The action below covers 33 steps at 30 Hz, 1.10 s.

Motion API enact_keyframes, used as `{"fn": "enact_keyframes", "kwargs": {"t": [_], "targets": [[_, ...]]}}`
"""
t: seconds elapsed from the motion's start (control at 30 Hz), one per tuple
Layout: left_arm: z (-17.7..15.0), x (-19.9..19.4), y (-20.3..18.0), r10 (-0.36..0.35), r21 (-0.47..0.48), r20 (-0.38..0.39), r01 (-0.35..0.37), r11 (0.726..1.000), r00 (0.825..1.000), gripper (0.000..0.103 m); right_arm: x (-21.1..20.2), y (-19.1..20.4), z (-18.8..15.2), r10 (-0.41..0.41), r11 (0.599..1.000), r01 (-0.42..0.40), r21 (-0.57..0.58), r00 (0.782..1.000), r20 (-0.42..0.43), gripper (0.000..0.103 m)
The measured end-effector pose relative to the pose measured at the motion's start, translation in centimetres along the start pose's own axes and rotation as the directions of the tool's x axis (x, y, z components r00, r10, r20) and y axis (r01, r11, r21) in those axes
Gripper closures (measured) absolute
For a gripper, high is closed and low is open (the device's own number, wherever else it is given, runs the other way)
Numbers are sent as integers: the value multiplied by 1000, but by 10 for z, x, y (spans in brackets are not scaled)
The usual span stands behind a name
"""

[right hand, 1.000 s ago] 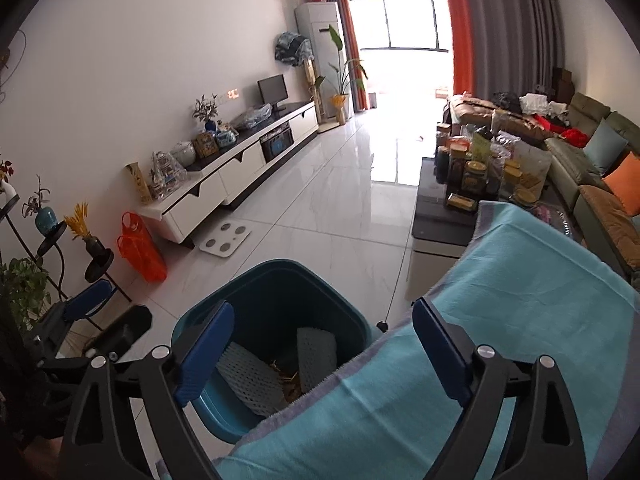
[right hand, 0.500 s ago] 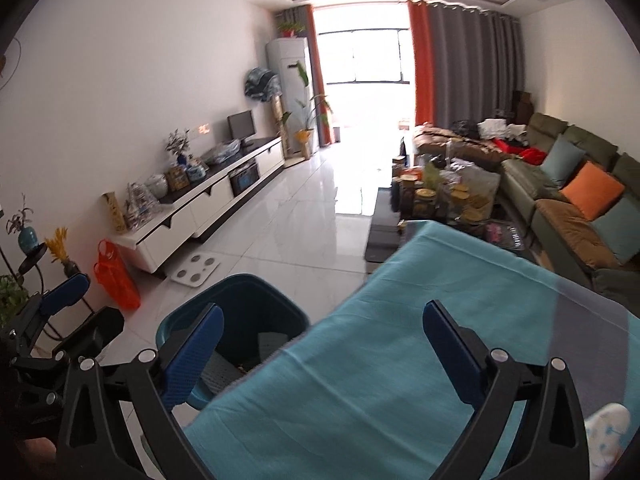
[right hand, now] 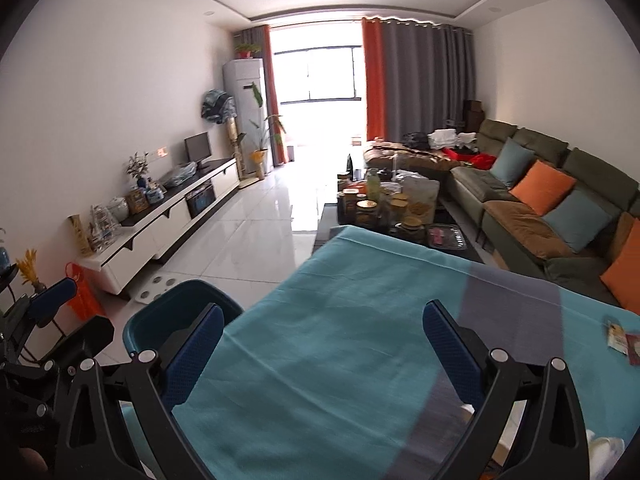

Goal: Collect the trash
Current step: 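Swing both tools back over the table, then reach the right tool to the blue-dotted paper cup while the left tool reaches the gold wrapper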

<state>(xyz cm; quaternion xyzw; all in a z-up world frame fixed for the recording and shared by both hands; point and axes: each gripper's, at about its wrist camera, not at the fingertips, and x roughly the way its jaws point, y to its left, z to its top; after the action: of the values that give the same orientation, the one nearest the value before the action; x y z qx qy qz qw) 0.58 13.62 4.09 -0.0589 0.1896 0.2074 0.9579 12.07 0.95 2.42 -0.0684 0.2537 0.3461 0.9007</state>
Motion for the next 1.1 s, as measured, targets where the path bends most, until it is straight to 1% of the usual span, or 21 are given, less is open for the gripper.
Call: {"fn": "enact_keyframes", "kwargs": {"t": [0.2, 0.27, 0.43, 0.47, 0.6, 0.7, 0.77, 0.87, 0.93, 1.0, 1.03, 1.1], "targets": [[-3, -3, -27, -66, 29, 1, 66, 997, 998, 5, -23, -21, -8, -77, 997, 77, 3, 997, 29, 7], [-4, -4, -33, -86, 35, 10, 85, 996, 996, 5, -36, -26, -13, -108, 994, 108, 3, 993, 48, 7], [-8, -9, -42, -133, 32, 15, 132, 991, 991, 5, -63, -36, -20, -151, 989, 151, 12, 984, 96, 7], [-9, -9, -44, -132, 31, 17, 131, 991, 991, 5, -72, -38, -23, -174, 985, 173, 18, 978, 112, 7], [-13, -15, -52, -140, 44, 37, 139, 989, 989, 5, -98, -46, -34, -210, 978, 205, 47, 965, 159, 7], [-15, -17, -59, -167, 60, 46, 164, 985, 985, 5, -116, -51, -44, -245, 969, 238, 63, 952, 182, 7], [-16, -18, -66, -185, 66, 56, 181, 981, 981, 5, -129, -56, -55, -283, 959, 272, 79, 938, 203, 7], [-21, -22, -81, -220, 86, 63, 214, 973, 974, 5, -147, -65, -74, -328, 944, 312, 108, 923, 201, 7], [-25, -22, -91, -246, 100, 59, 239, 966, 968, 5, -157, -75, -87, -354, 933, 332, 137, 917, 183, 7], [-28, -18, -102, -280, 115, 37, 274, 955, 959, 5, -165, -82, -98, -380, 921, 353, 166, 908, 178, 7], [-32, -18, -108, -302, 120, 29, 297, 947, 953, 5, -167, -85, -102, -383, 919, 354, 175, 907, 176, 7], [-36, -17, -120, -326, 136, 16, 321, 937, 945, 5, -175, -93, -114, -418, 902, 385, 196, 893, 167, 7]]}}
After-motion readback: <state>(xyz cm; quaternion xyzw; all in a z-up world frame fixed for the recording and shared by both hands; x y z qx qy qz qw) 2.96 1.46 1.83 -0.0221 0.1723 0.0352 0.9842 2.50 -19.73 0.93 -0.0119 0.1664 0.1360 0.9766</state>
